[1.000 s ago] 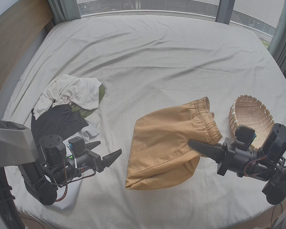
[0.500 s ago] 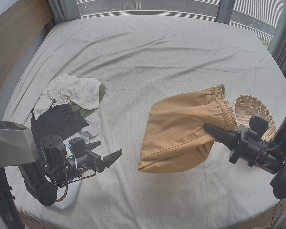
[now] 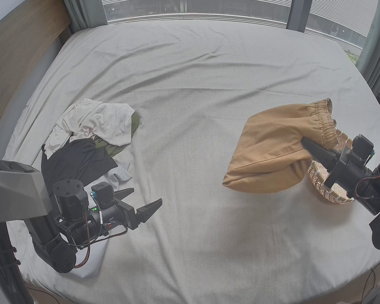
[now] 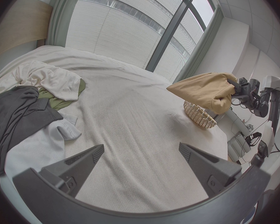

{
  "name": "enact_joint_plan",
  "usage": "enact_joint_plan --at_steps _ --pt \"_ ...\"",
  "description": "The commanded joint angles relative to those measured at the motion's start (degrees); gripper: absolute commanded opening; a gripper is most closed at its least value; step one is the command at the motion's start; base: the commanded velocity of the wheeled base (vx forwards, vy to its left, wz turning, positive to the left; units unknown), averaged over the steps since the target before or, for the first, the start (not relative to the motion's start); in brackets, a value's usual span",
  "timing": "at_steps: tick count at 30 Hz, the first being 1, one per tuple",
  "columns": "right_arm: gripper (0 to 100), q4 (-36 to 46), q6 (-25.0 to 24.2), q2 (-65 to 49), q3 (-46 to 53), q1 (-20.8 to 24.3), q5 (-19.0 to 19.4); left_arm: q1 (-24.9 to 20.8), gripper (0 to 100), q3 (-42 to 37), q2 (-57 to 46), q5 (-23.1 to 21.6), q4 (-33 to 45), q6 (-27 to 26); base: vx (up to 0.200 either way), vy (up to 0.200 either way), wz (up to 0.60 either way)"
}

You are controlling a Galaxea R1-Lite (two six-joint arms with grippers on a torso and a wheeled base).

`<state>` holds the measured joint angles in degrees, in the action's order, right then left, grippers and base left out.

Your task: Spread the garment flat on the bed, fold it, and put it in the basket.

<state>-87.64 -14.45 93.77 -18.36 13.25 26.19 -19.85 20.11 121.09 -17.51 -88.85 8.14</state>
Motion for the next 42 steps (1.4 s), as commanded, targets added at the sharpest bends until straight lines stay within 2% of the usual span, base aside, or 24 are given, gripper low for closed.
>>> enact_joint_plan --at_steps 1,5,9,11,14,16,17,23,32,41,42 --pt "0 0.0 1.4 0.2 -1.1 -4.6 0.0 0.0 100 0.0 0.2 0.0 0.0 0.0 0.0 0.0 0.0" --pt "0 0.1 3.9 0.4 -2.0 -9.3 0.1 0.0 100 0.1 0.1 0.0 0.0 0.0 0.0 0.0 0.0" --pt "0 0.9 4.3 0.4 -2.4 -11.5 0.0 0.0 100 0.1 0.1 0.0 0.0 0.0 0.0 0.0 0.0" --pt "0 2.6 5.6 0.3 -3.1 -14.0 0.0 0.0 100 0.1 0.1 0.0 0.0 0.0 0.0 0.0 0.0" --pt "0 4.2 9.3 0.3 -3.7 -17.8 0.0 0.0 100 0.1 0.0 0.0 0.0 0.0 0.0 0.0 0.0" --pt "0 4.2 9.3 0.3 -3.7 -17.8 0.0 0.0 100 0.1 0.0 0.0 0.0 0.0 0.0 0.0 0.0" --pt "0 5.5 11.9 0.2 -3.7 -20.0 0.1 0.0 100 0.1 0.1 0.0 0.0 0.0 0.0 0.0 0.0" --pt "0 8.5 16.1 0.2 -4.1 -24.1 0.1 0.0 100 0.2 0.0 0.0 0.0 0.0 0.0 0.0 0.0" --pt "0 11.2 17.4 1.2 -4.7 -28.8 0.1 0.0 100 0.2 0.0 0.0 0.0 0.0 0.0 0.0 0.0" --pt "0 11.5 19.1 2.0 -4.3 -29.4 0.1 0.0 100 0.2 0.0 0.0 0.0 0.0 0.0 0.0 0.0" --pt "100 11.5 19.1 2.0 -4.2 -29.4 0.1 0.0 100 0.3 0.0 0.0 0.0 0.0 0.0 0.0 0.0"
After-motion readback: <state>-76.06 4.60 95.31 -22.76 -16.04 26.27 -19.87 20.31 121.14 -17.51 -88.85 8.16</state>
